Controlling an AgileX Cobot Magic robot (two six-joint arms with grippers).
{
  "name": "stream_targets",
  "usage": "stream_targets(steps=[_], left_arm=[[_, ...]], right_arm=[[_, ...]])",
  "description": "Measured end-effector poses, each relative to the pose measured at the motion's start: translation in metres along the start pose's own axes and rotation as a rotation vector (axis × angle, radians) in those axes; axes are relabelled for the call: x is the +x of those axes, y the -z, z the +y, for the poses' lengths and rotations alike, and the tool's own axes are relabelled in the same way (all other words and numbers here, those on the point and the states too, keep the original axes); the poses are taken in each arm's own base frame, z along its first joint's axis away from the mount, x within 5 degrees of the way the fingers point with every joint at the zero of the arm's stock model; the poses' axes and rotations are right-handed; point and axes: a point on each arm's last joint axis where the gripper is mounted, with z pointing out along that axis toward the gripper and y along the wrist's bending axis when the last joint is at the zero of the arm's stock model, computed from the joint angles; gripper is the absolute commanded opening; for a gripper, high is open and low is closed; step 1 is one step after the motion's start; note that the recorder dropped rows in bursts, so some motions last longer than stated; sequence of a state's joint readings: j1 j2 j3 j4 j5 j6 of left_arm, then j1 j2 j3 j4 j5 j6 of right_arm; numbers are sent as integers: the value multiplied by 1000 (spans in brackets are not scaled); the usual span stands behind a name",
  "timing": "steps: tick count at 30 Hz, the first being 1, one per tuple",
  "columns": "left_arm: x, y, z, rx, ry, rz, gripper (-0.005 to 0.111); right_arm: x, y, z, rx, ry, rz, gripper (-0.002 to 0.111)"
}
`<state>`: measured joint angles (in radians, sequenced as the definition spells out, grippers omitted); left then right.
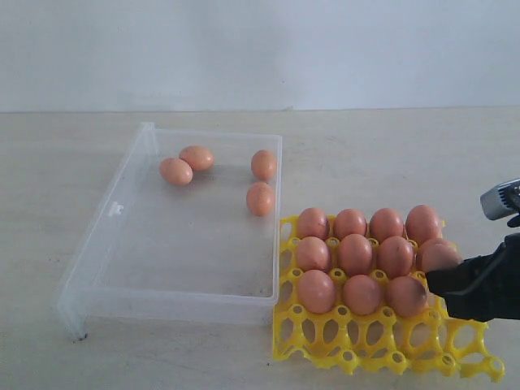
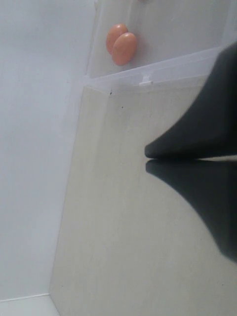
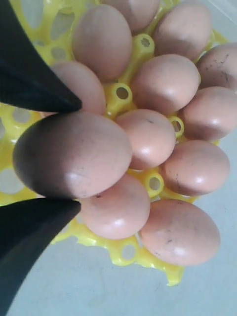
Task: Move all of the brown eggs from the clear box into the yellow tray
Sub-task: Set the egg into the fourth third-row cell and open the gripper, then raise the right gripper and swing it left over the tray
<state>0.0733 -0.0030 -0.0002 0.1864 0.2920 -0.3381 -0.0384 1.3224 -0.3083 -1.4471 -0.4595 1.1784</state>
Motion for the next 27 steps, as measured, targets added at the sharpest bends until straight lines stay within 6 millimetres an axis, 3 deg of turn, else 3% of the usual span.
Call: stream_targets(steps=[6, 18, 21, 23, 26, 27], left_arm=[[0, 0, 0, 0, 0, 0, -4], [0, 0, 0, 0, 0, 0, -4], [0, 0, 0, 0, 0, 0, -4], [0, 0, 0, 0, 0, 0, -4], [0, 0, 0, 0, 0, 0, -4], [0, 0, 0, 0, 0, 0, -4]], right_arm=[[0, 0, 0, 0, 0, 0, 62], [0, 0, 0, 1, -8, -3, 60], [-4, 0, -1, 10, -54, -27, 52], [-14, 3, -1, -1, -108, -76, 37], [-39, 13, 5, -77, -184, -194, 0], [-47, 16, 8, -112, -200, -229, 0]])
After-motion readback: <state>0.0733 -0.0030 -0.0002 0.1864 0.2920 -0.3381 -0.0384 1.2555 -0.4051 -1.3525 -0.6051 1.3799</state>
